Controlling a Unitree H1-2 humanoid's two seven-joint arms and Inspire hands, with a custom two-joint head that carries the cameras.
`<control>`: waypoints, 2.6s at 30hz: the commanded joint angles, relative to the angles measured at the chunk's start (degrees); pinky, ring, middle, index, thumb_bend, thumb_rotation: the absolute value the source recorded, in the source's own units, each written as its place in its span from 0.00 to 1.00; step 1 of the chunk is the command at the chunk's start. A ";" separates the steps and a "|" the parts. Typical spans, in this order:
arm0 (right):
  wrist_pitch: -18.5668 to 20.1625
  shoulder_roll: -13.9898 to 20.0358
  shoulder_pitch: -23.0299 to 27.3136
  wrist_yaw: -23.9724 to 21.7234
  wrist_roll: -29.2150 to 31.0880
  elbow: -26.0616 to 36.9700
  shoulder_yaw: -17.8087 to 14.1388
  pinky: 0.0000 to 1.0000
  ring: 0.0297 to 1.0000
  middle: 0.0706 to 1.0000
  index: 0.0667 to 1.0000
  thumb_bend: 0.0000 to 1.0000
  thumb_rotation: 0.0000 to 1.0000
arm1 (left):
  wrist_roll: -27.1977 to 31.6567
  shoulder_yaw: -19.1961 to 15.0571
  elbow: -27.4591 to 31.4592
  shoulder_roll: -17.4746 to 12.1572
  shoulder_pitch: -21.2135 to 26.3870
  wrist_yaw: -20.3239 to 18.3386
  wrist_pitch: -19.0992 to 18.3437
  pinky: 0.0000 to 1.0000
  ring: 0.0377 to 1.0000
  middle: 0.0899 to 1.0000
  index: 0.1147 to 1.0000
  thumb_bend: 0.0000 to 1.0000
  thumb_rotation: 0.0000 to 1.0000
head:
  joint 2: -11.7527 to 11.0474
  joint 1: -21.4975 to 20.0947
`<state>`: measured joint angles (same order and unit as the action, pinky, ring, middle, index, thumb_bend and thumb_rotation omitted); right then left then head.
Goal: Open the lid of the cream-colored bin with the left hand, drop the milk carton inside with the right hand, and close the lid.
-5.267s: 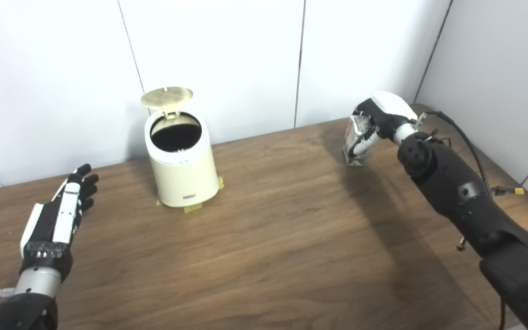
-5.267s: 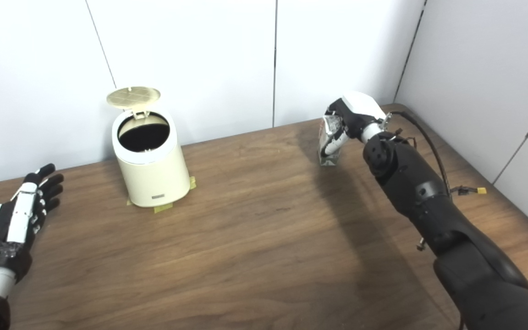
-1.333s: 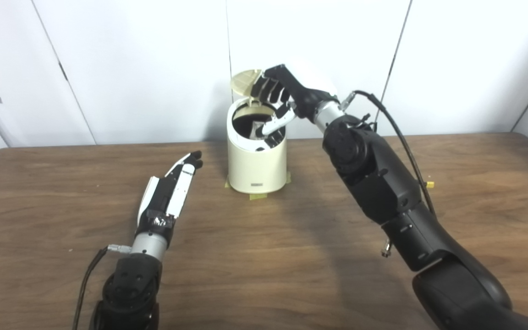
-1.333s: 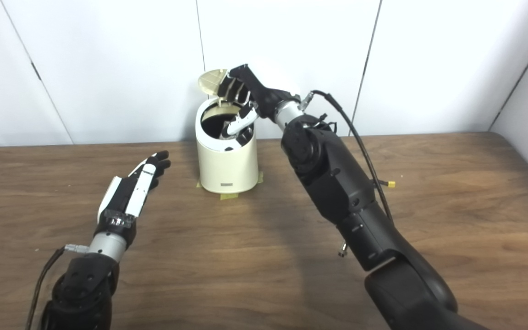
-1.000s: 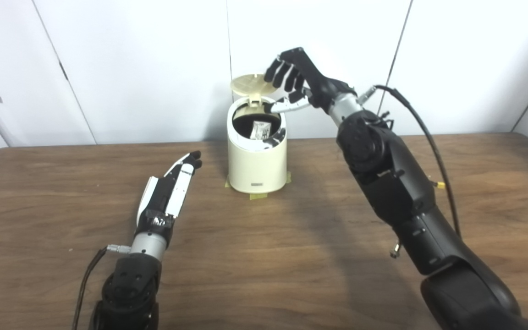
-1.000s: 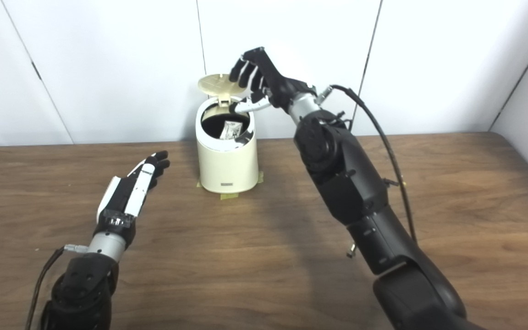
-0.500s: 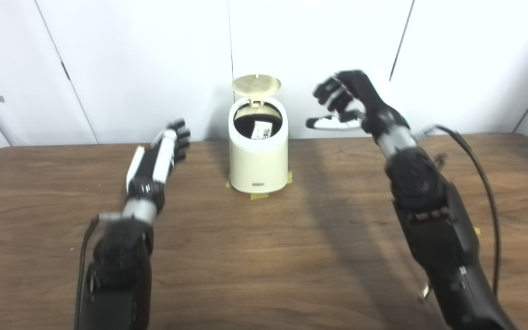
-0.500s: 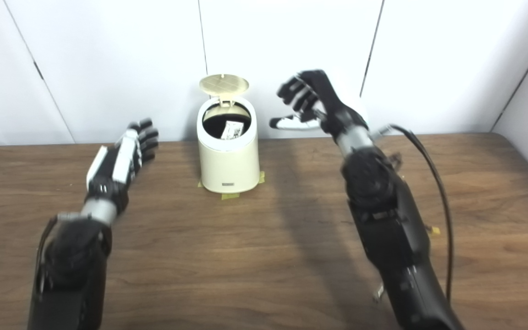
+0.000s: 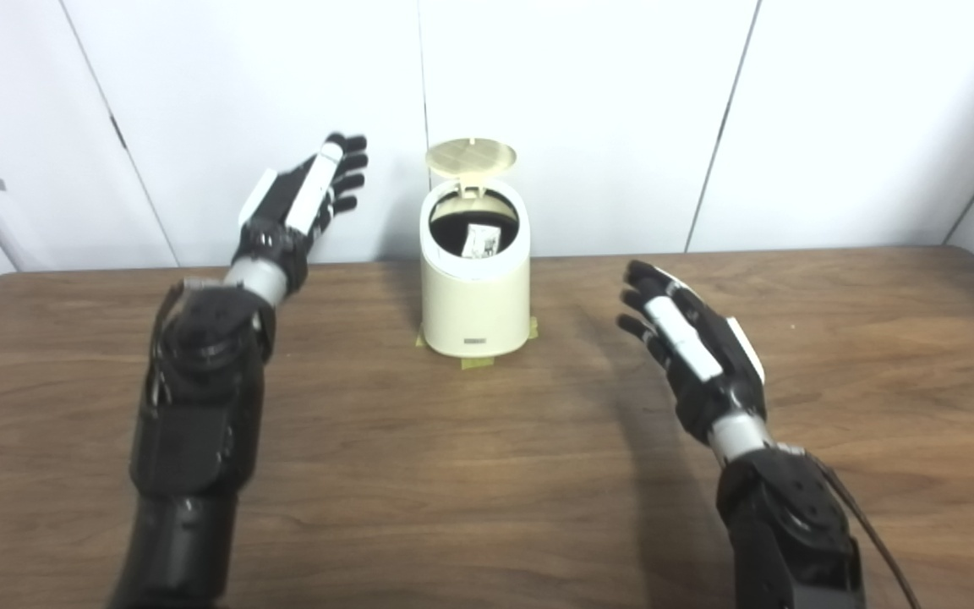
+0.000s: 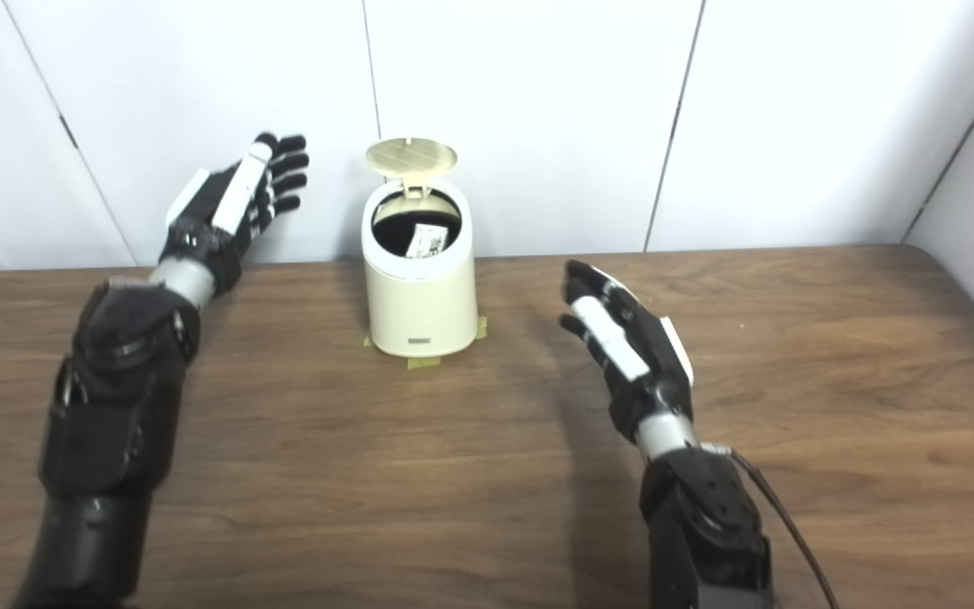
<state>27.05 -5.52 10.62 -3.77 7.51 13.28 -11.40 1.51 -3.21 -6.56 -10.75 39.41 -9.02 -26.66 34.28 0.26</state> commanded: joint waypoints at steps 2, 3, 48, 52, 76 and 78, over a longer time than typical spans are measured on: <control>-1.76 -0.61 -0.65 0.19 2.02 2.21 1.20 0.95 0.98 0.99 1.00 0.54 0.84 | -0.50 1.71 -1.48 -1.16 5.95 -0.92 2.93 0.90 0.89 0.87 0.85 0.40 0.92 | -0.13 0.19; -1.62 -0.64 -1.21 0.25 2.39 2.33 1.46 0.96 0.99 1.00 1.00 0.54 0.87 | -0.68 2.27 -2.36 -1.40 6.78 -1.18 3.17 0.90 0.89 0.87 0.85 0.41 0.92 | -0.16 0.28; -1.69 -0.74 -3.95 6.39 4.56 -1.44 6.73 0.78 0.88 0.89 1.00 0.50 0.99 | -23.32 20.46 -8.12 -8.25 15.21 -8.50 19.51 0.83 0.73 0.63 0.65 0.47 1.00 | 0.17 -1.25; -0.40 -1.16 -3.80 6.57 5.80 -0.75 6.87 0.80 0.87 0.88 1.00 0.51 1.00 | -27.87 22.72 -5.05 -10.08 14.46 -9.81 21.50 0.78 0.73 0.65 0.64 0.54 1.00 | 0.52 -1.56; -1.01 0.15 -3.20 7.45 4.43 0.10 8.55 0.77 0.87 0.83 0.99 0.50 1.00 | -42.07 32.63 -3.05 -13.69 10.07 -21.95 28.54 0.87 0.84 0.80 0.79 0.55 1.00 | 0.93 -2.54; -0.94 0.21 -3.31 7.39 4.52 0.43 8.59 0.77 0.87 0.85 0.99 0.49 1.00 | -42.60 32.98 -2.92 -13.62 9.55 -22.49 28.84 0.89 0.85 0.82 0.81 0.55 1.00 | 0.96 -2.66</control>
<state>26.76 -5.09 5.74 4.34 11.84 11.64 -3.08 -40.62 28.92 -9.90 -23.99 48.54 -29.77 1.48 35.16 -2.37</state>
